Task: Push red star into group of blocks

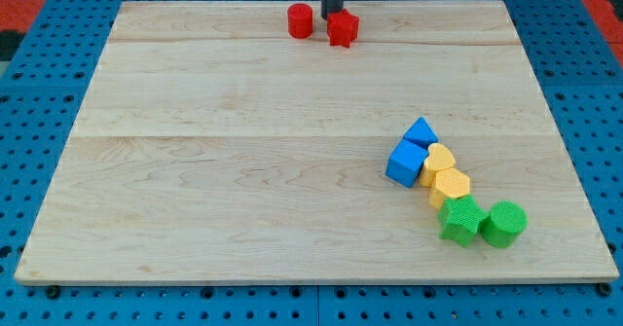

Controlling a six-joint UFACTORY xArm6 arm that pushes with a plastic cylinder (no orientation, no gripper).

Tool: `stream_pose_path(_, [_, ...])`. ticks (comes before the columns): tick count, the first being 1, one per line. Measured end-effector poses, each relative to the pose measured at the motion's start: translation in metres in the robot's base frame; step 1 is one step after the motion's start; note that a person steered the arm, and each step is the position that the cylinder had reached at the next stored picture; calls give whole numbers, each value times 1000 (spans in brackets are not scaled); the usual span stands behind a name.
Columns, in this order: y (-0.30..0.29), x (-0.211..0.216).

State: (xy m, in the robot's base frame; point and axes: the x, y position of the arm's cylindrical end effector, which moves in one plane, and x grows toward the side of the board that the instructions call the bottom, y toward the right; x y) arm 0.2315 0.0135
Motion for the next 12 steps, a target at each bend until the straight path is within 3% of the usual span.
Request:
stream_pose_path(2, [-35,75])
stream_pose_path(4, [-79,28])
stream_pose_path(5, [-149,34])
stream_pose_path(6, [-156,24])
stream_pose_path(8, [-82,17])
stream_pose_path(9, [-122,12])
stream_pose_path(10, [-119,-9])
stream_pose_path(12, [-36,-16])
